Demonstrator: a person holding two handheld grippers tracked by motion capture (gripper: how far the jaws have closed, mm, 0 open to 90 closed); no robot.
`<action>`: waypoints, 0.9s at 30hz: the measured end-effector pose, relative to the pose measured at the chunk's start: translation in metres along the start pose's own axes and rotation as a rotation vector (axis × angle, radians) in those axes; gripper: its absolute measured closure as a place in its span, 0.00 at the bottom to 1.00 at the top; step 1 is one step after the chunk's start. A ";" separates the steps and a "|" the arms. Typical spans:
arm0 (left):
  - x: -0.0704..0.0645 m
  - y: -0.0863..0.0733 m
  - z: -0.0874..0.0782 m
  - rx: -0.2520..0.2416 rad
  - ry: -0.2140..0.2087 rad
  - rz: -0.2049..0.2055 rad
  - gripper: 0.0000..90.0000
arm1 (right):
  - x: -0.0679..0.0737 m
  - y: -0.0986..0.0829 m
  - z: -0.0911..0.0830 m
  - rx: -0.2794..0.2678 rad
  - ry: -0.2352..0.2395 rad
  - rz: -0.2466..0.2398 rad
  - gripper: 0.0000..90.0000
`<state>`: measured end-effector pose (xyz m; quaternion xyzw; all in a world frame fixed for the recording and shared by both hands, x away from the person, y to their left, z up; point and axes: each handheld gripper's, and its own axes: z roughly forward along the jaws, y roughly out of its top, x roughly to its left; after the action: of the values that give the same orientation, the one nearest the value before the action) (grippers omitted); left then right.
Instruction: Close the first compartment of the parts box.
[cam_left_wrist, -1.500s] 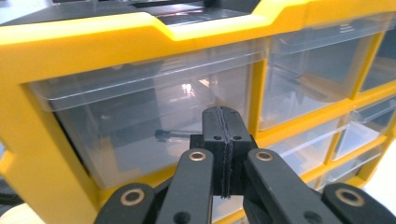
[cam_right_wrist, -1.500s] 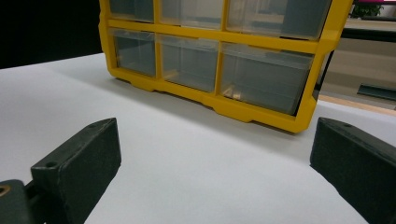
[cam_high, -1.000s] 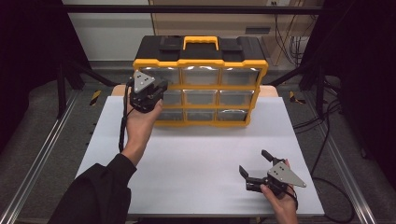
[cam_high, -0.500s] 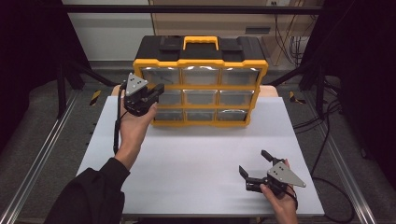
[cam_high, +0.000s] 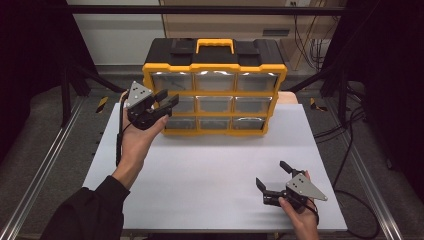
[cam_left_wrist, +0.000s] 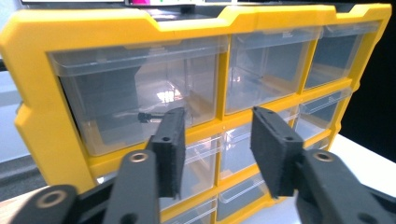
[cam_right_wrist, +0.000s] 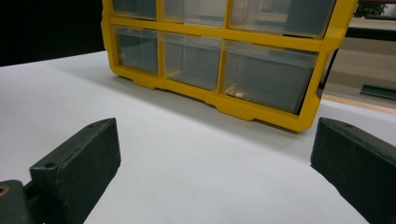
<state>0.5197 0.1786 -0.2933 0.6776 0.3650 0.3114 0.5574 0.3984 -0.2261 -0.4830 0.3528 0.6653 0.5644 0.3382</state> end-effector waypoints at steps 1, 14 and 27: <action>0.000 0.000 -0.001 0.000 -0.004 0.000 0.54 | 0.000 0.000 0.000 -0.001 -0.001 -0.001 0.02; 0.003 0.002 -0.007 -0.029 -0.061 -0.006 0.27 | 0.001 0.000 0.000 0.000 0.001 0.004 0.02; 0.003 0.006 -0.008 -0.059 -0.092 -0.017 0.08 | 0.001 0.000 0.000 0.000 0.003 0.005 0.02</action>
<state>0.5155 0.1846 -0.2863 0.6713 0.3353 0.2860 0.5960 0.3983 -0.2253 -0.4833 0.3537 0.6649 0.5657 0.3359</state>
